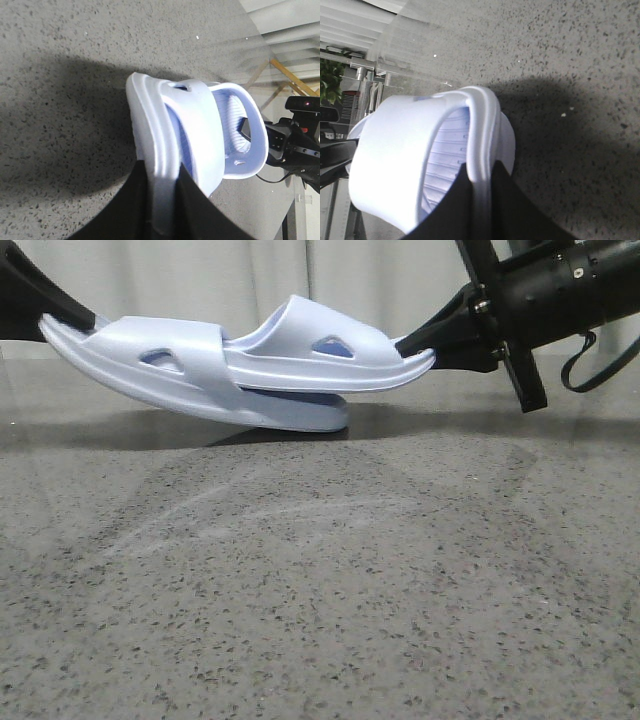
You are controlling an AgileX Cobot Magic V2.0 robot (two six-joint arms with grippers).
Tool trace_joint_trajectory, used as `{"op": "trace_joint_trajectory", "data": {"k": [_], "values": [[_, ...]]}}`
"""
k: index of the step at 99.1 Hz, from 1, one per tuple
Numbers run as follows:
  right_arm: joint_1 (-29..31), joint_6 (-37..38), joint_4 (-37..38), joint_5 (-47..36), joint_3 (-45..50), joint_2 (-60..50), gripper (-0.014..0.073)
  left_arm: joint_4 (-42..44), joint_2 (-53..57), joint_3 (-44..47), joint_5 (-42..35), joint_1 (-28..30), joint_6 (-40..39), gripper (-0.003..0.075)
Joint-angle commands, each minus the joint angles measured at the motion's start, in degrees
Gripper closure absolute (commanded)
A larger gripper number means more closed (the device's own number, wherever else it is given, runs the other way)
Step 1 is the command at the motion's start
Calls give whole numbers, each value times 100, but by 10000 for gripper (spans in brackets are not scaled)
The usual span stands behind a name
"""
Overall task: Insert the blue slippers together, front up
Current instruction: 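Move the right gripper's slipper over the left gripper's slipper, stacking them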
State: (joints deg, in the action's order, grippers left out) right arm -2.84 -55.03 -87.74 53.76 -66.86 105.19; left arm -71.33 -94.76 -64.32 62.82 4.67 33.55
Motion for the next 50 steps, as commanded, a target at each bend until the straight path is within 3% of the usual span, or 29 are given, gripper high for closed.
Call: {"op": "trace_joint_trajectory", "data": {"k": [1,12,34,50], "values": [[-267,-36,-301,1036,-214,-216,700,-694,223,-162,988,-258,45,705],[-182,-36,-301,1117,-223,-216,679,-694,223,-162,988,-207,58,705],[320,-24,-286,1706,-223,-216,463,-660,223,-162,988,45,58,705],[792,15,-261,2120,-223,-216,452,-660,223,-162,988,172,67,705]]}}
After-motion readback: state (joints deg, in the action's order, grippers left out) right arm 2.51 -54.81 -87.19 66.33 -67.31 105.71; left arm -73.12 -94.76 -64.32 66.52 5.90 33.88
